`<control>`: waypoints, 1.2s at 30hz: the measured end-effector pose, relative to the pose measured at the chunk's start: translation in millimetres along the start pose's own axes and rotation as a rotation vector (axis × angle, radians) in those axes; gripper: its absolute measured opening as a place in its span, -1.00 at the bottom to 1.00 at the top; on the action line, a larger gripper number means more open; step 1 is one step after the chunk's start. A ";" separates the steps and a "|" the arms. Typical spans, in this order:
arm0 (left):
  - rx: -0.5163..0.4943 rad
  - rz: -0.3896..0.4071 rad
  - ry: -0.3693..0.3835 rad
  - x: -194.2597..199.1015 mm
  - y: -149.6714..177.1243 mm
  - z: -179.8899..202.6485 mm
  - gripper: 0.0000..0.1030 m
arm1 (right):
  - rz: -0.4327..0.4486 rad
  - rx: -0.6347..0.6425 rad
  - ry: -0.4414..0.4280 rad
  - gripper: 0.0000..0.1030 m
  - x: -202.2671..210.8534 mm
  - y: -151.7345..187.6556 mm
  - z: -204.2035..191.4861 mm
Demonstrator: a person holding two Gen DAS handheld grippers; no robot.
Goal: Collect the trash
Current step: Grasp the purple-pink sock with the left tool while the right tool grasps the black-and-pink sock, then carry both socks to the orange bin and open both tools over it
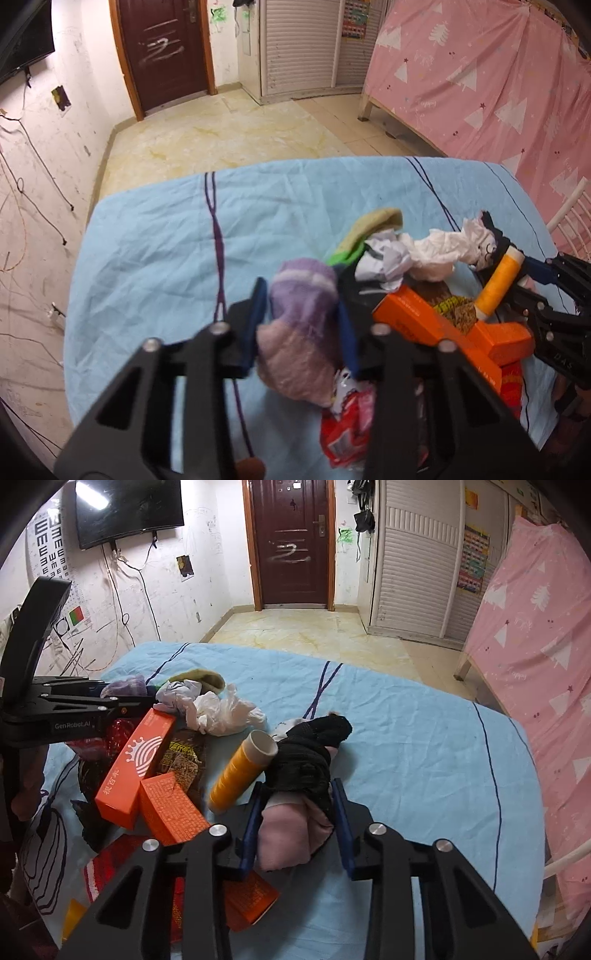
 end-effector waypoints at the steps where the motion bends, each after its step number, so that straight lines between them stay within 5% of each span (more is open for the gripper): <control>1: 0.001 0.004 0.001 1.1 0.2 -0.5 -0.51 | 0.000 0.001 0.001 -0.48 0.4 0.2 -0.2; 6: 0.006 0.036 -0.011 12.2 -3.8 -2.8 -0.65 | 0.024 -0.016 0.015 -0.48 6.7 -2.4 -0.4; 20: -0.009 0.142 -0.051 66.0 -26.2 4.9 -0.65 | 0.133 -0.056 0.014 -0.48 53.5 -10.1 15.0; 36: -0.116 0.213 -0.016 109.0 -42.5 79.9 -0.65 | 0.228 -0.152 0.048 -0.48 113.5 17.4 65.7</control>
Point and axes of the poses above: each gripper's, at about its wrist camera, not at the fingertips, and x roughly against the way its jaws point, z to its right, y to its underside, the point moved 10 cm from there along -x, roughly the way its jaws point, and after that the axes turned 1 degree about y, right-handed, at the moved point
